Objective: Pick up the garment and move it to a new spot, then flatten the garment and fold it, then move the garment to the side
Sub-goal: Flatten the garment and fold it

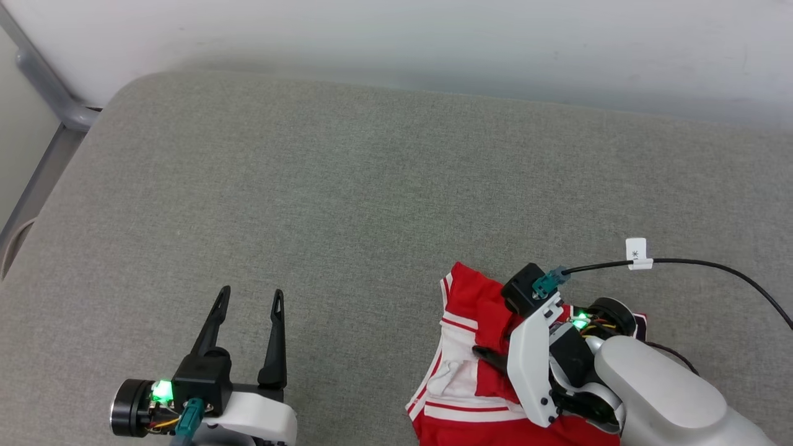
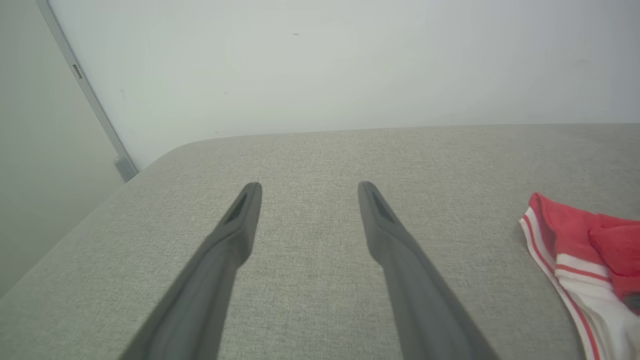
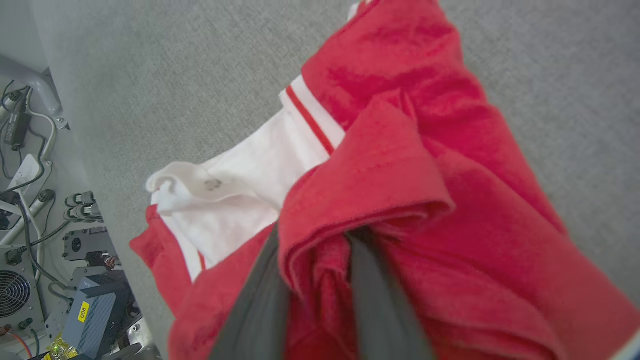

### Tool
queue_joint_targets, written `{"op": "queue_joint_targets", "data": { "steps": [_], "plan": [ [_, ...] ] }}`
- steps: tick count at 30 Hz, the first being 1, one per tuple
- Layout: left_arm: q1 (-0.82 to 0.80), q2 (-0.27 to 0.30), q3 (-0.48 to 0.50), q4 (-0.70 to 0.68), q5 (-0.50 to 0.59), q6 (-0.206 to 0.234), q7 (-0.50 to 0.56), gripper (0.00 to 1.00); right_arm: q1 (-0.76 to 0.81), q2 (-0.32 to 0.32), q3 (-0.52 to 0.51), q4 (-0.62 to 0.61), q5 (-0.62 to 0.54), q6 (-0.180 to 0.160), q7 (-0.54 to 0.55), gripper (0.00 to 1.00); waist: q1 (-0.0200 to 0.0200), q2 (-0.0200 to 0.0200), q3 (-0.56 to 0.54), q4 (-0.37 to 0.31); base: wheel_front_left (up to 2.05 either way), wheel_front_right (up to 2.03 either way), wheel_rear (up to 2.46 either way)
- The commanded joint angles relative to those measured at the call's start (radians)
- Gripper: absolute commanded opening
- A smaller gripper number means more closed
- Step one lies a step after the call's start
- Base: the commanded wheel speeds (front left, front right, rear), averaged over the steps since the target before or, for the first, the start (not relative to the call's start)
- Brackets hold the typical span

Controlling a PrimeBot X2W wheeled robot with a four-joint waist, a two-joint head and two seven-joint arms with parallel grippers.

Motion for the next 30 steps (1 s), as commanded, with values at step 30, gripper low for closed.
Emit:
{"op": "queue_joint_targets", "data": {
  "steps": [30],
  "plan": [
    [0.083,0.021,0.021,0.003,0.017,-0.002,-0.002,1.0,0.41,0.081,-0.765,-0.315,-0.546,-0.001,-0.645,1.0,-0.0001,0.0,-0.14,-0.174,0.0,0.0,0.0]
  ]
}}
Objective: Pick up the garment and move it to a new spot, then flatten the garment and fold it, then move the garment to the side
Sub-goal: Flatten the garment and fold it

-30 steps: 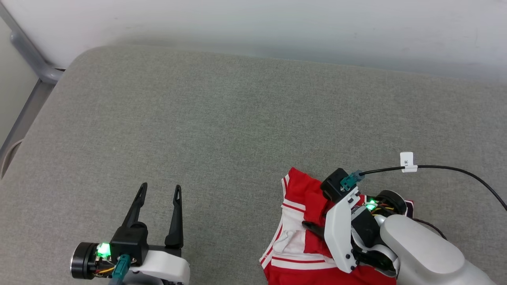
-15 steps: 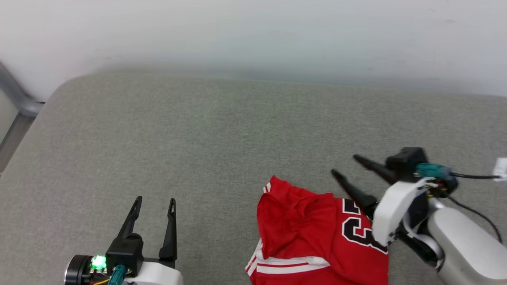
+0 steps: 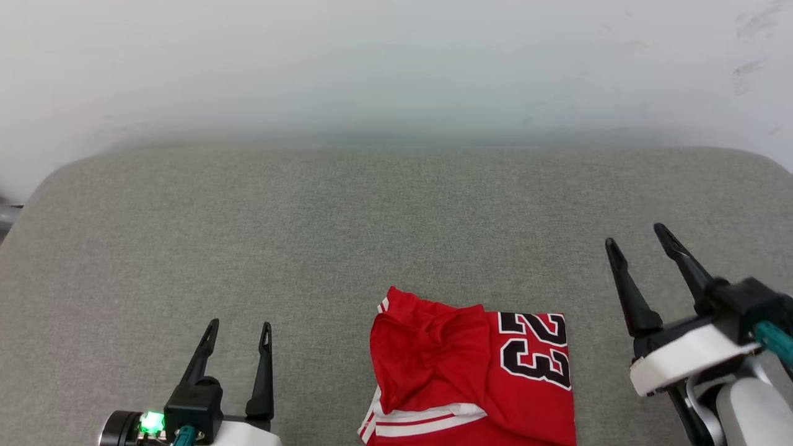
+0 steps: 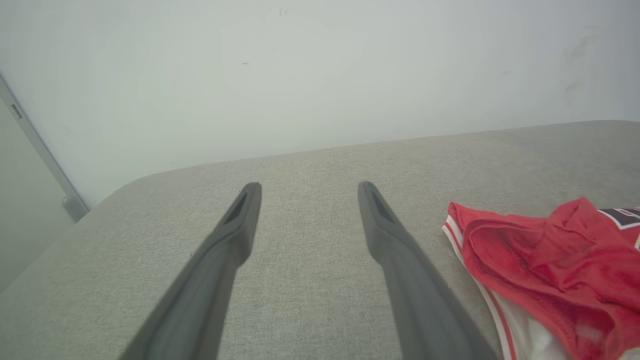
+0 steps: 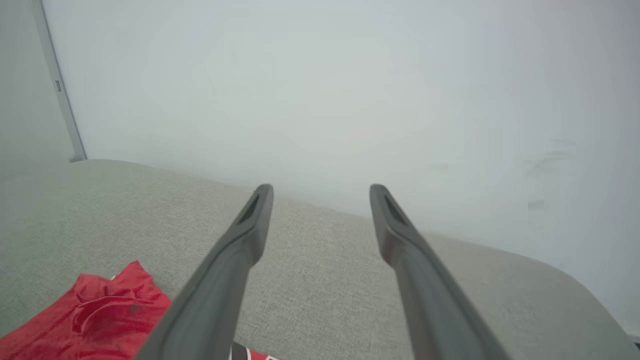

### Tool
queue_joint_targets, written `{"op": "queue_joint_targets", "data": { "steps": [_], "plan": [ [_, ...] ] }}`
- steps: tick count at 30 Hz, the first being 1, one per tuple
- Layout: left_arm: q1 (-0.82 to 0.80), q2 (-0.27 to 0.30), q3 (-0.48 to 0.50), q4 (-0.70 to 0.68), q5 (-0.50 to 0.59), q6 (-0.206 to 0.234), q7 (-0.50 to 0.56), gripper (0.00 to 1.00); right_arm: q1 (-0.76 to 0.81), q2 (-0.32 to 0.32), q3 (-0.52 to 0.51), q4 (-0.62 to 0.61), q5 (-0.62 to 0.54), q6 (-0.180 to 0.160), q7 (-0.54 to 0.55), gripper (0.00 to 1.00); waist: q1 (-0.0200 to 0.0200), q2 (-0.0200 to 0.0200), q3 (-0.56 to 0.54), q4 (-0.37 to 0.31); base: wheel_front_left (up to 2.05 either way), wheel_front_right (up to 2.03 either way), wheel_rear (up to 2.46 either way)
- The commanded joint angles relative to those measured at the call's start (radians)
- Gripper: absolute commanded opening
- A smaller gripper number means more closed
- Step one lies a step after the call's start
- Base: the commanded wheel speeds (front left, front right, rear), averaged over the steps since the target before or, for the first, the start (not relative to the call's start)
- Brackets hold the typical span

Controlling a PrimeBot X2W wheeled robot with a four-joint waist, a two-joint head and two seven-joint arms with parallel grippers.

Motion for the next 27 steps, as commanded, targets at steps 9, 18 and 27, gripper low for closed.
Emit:
{"op": "queue_joint_targets", "data": {
  "steps": [9,18,27],
  "plan": [
    [0.029,0.004,0.007,-0.014,-0.005,0.01,-0.002,1.0,0.19,0.151,-0.18,-0.112,-0.137,-0.001,-0.058,1.0,0.0,-0.0001,-0.025,-0.02,0.0,0.0,0.0],
    [0.049,0.0,0.006,-0.029,-0.013,0.004,-0.002,1.0,0.299,0.21,-0.199,-0.168,-0.078,-0.001,-0.067,1.0,0.0,-0.0001,-0.04,-0.016,0.0,0.0,0.0],
    [0.063,-0.004,0.005,-0.032,-0.017,0.0,-0.002,1.0,0.345,0.227,-0.187,-0.16,-0.037,-0.001,-0.068,1.0,0.0,-0.0001,-0.048,-0.004,0.0,0.0,0.0]
  ]
}}
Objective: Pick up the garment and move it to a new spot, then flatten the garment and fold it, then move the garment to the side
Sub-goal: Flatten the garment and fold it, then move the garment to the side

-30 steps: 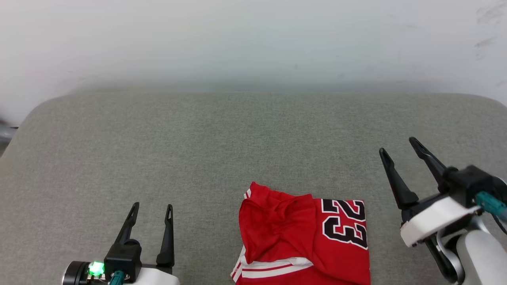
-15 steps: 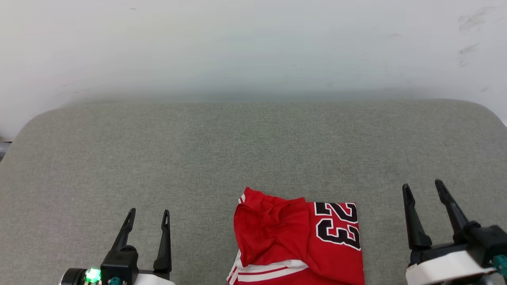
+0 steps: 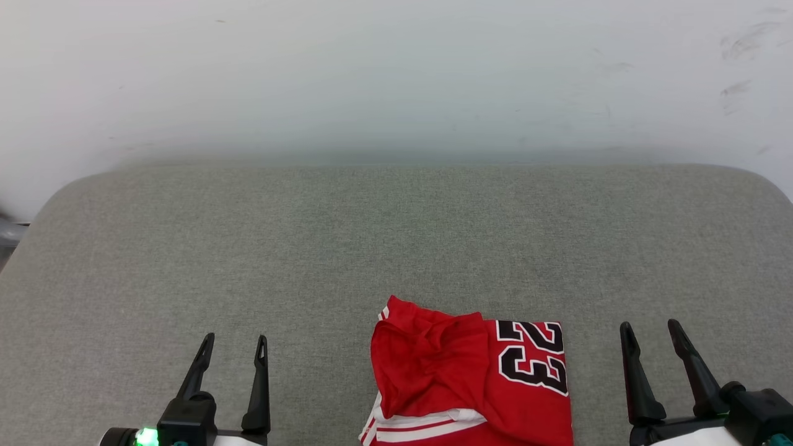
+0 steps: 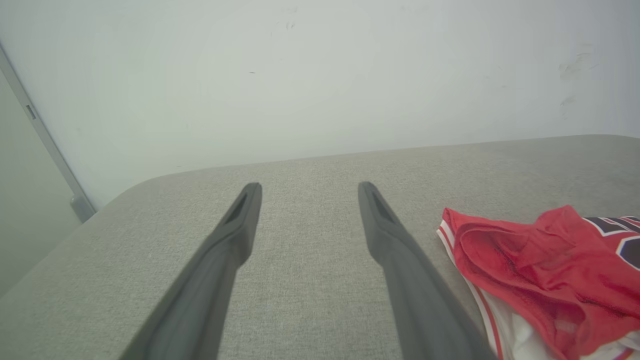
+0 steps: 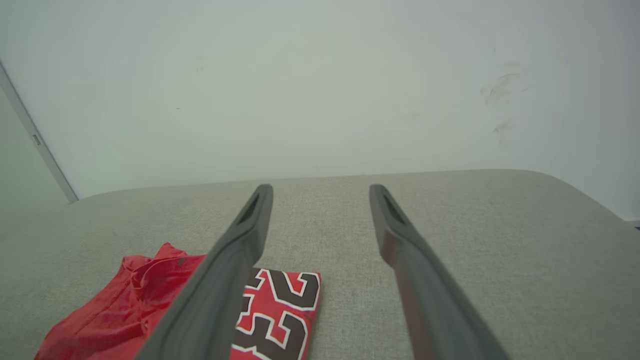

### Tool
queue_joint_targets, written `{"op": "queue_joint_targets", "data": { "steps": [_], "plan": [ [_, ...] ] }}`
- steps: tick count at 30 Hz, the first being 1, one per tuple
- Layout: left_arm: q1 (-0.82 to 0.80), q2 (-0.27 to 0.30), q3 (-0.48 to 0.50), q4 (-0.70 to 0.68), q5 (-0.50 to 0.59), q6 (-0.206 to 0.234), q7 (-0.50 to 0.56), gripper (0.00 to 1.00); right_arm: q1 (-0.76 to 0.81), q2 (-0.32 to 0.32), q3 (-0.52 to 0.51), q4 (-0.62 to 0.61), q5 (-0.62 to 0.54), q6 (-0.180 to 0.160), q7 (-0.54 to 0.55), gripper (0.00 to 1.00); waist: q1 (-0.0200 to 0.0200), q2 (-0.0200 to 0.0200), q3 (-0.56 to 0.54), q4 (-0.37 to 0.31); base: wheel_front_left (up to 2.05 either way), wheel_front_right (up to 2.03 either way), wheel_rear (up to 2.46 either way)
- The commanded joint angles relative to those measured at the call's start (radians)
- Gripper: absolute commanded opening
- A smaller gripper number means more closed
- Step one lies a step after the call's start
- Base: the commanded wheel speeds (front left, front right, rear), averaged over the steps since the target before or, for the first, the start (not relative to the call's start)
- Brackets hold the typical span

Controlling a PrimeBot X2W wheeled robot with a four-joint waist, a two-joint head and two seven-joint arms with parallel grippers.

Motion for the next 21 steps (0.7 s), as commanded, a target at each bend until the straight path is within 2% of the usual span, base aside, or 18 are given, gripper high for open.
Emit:
{"op": "queue_joint_targets", "data": {
  "steps": [1,15,21],
  "plan": [
    [0.014,-0.001,0.001,0.0,0.0,-0.002,-0.002,1.0,0.013,0.004,-0.001,0.008,0.004,-0.001,-0.002,1.0,0.0001,-0.0001,-0.001,0.002,0.0,0.0,0.0],
    [0.009,-0.001,0.009,0.003,0.003,-0.001,-0.002,1.0,-0.003,0.012,-0.012,0.034,-0.003,-0.001,-0.003,1.0,0.0001,-0.0001,-0.002,0.005,0.0,0.0,0.0],
    [0.003,0.004,0.006,0.005,0.009,-0.005,-0.002,1.0,-0.099,-0.042,-0.031,0.023,0.008,-0.001,0.014,1.0,0.0001,-0.0001,0.002,0.009,0.0,0.0,0.0]
  ]
}}
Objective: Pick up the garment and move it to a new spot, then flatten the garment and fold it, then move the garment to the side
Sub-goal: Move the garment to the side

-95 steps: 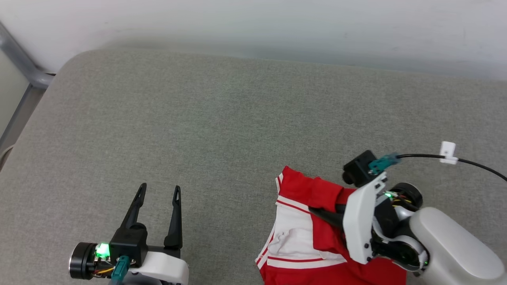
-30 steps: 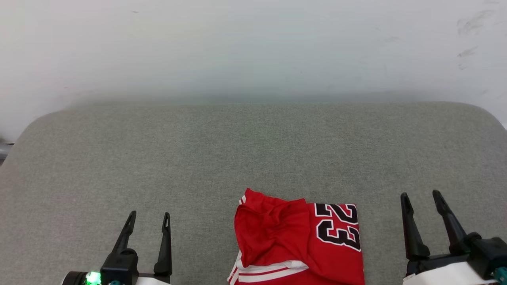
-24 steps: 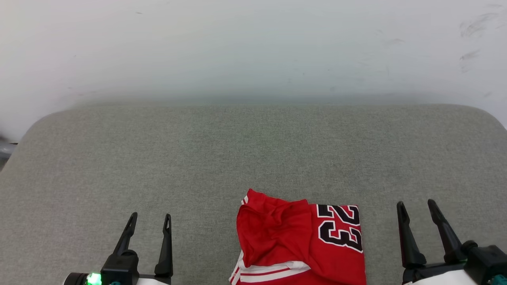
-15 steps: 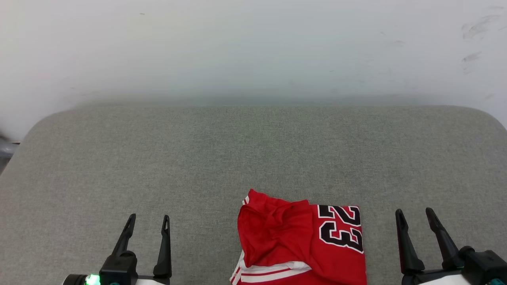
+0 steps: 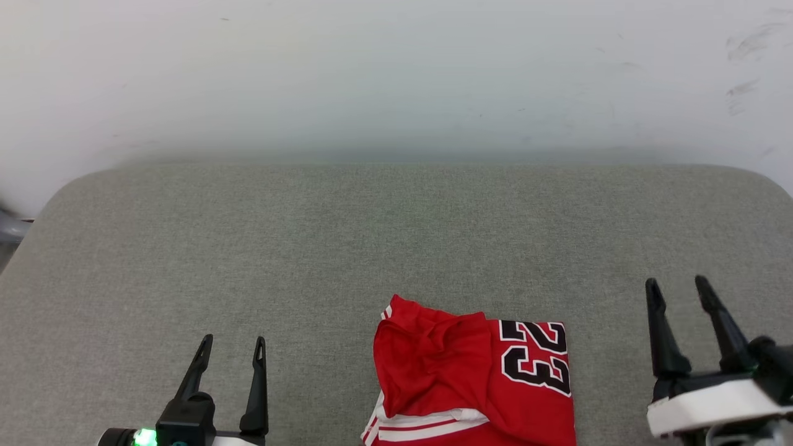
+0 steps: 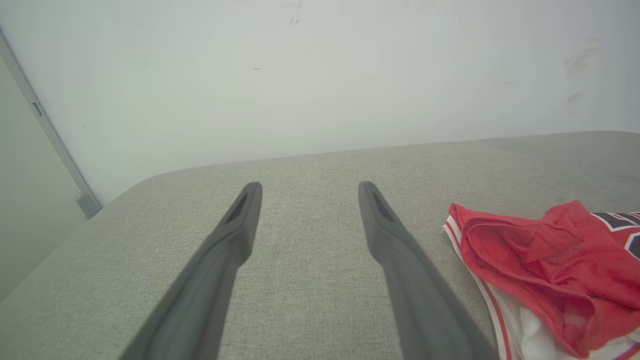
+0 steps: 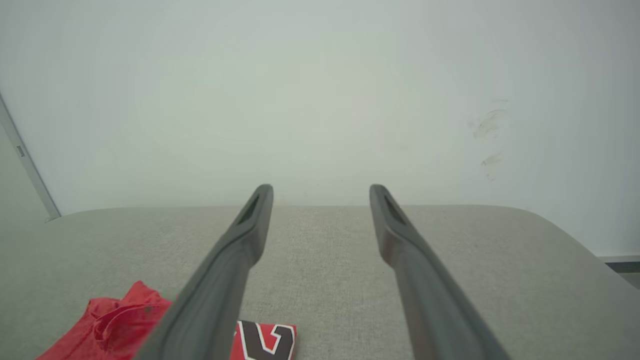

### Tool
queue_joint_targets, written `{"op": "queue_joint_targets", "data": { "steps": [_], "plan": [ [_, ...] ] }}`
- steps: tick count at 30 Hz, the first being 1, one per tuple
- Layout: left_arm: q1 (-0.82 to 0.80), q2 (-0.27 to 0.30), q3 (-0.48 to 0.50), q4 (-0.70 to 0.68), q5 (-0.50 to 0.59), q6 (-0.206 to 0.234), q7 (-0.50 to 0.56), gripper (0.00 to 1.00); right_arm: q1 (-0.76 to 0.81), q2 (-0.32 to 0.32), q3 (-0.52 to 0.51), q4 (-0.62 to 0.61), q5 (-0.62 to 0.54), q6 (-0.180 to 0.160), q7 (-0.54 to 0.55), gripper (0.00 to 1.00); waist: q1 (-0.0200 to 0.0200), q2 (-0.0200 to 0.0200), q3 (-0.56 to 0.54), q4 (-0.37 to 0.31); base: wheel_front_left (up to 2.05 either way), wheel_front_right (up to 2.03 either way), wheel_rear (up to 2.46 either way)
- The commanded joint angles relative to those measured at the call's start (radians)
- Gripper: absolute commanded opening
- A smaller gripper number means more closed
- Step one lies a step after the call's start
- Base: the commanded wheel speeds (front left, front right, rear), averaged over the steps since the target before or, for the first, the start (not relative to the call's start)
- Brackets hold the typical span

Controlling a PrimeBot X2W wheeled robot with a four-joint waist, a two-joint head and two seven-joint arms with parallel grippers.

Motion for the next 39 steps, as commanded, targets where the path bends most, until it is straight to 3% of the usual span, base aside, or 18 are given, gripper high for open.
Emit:
{"op": "queue_joint_targets", "data": {
  "steps": [1,9,22,31,39],
  "plan": [
    [-0.004,0.004,0.001,0.003,0.006,-0.003,-0.002,1.0,-0.028,-0.01,-0.002,-0.006,0.015,-0.001,0.014,1.0,0.0,0.0,0.001,0.001,0.0,0.0,0.0],
    [-0.025,0.003,-0.008,0.0,0.009,-0.007,-0.002,1.0,-0.223,-0.157,0.026,-0.03,0.132,-0.001,0.229,1.0,0.0,0.0,0.019,0.019,0.0,0.0,0.0],
    [-0.056,-0.002,-0.024,0.006,0.01,-0.016,-0.002,1.0,-0.323,-0.35,0.173,0.04,0.475,-0.001,0.769,1.0,0.0,0.0,0.063,0.068,0.0,0.0,0.0],
    [-0.077,-0.006,-0.035,0.002,0.008,-0.018,-0.002,1.0,-0.244,-0.408,0.264,0.066,0.613,-0.001,1.028,1.0,0.0,0.0,0.103,0.106,0.0,0.0,0.0],
    [-0.114,-0.013,-0.048,-0.001,0.005,-0.022,-0.002,1.0,-0.216,-0.389,0.29,0.11,0.66,-0.001,1.074,1.0,0.0,0.0,0.167,0.134,0.0,0.0,0.0]
  ]
}}
